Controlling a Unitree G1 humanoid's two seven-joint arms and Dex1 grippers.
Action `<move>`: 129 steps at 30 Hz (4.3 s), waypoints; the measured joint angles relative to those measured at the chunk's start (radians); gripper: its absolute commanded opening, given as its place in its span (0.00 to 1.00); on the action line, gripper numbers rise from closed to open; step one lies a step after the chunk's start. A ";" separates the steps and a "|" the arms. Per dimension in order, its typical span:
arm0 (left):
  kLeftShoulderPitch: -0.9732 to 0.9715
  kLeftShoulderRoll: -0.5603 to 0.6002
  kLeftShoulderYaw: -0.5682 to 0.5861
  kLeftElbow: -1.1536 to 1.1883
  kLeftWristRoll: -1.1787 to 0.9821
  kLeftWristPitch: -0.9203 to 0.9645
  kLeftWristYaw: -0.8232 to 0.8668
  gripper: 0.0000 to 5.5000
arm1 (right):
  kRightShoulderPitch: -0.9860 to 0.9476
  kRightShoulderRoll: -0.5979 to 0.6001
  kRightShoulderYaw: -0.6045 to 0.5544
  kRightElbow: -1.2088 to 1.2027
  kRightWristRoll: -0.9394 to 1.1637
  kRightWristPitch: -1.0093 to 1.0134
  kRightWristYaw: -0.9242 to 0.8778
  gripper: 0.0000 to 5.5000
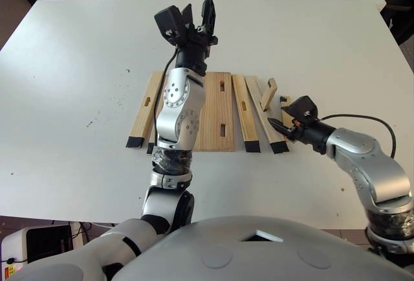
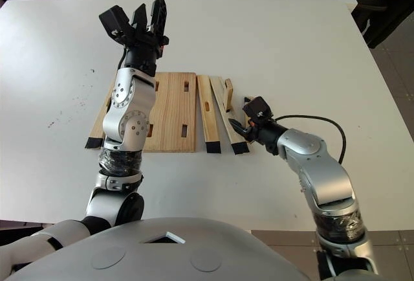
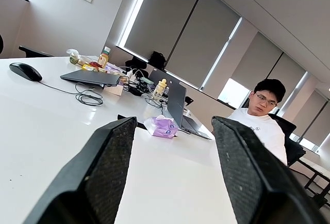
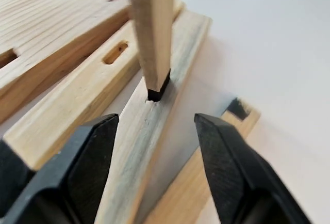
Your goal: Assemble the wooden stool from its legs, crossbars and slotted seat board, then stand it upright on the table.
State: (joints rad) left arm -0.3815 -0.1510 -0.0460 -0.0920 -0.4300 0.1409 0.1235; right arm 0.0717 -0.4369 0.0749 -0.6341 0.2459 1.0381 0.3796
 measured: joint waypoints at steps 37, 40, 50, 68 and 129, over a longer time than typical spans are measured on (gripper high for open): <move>-0.016 -0.003 -0.064 0.100 -0.003 -0.077 0.021 0.49 | -0.019 -0.087 0.149 0.033 -0.087 -0.060 -0.012 0.49; -0.016 -0.003 -0.065 0.098 -0.005 -0.077 0.021 0.49 | -0.037 -0.104 0.147 0.059 -0.093 -0.059 -0.005 0.49; -0.017 -0.003 -0.067 0.105 -0.007 -0.081 0.021 0.49 | -0.009 -0.157 0.167 0.072 -0.133 -0.110 0.000 0.27; -0.079 0.002 0.167 -0.060 -0.460 0.097 -0.023 0.49 | -0.389 0.093 -0.058 0.374 -0.084 -0.340 -0.080 0.19; 0.007 0.288 0.227 -0.238 -1.016 0.523 -0.078 0.77 | -0.454 0.009 0.061 0.566 -0.022 -1.009 0.461 0.19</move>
State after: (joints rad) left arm -0.3748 0.1372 0.1814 -0.3298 -1.4465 0.6644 0.0454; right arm -0.3823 -0.4278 0.1360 -0.0684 0.2242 0.0293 0.8405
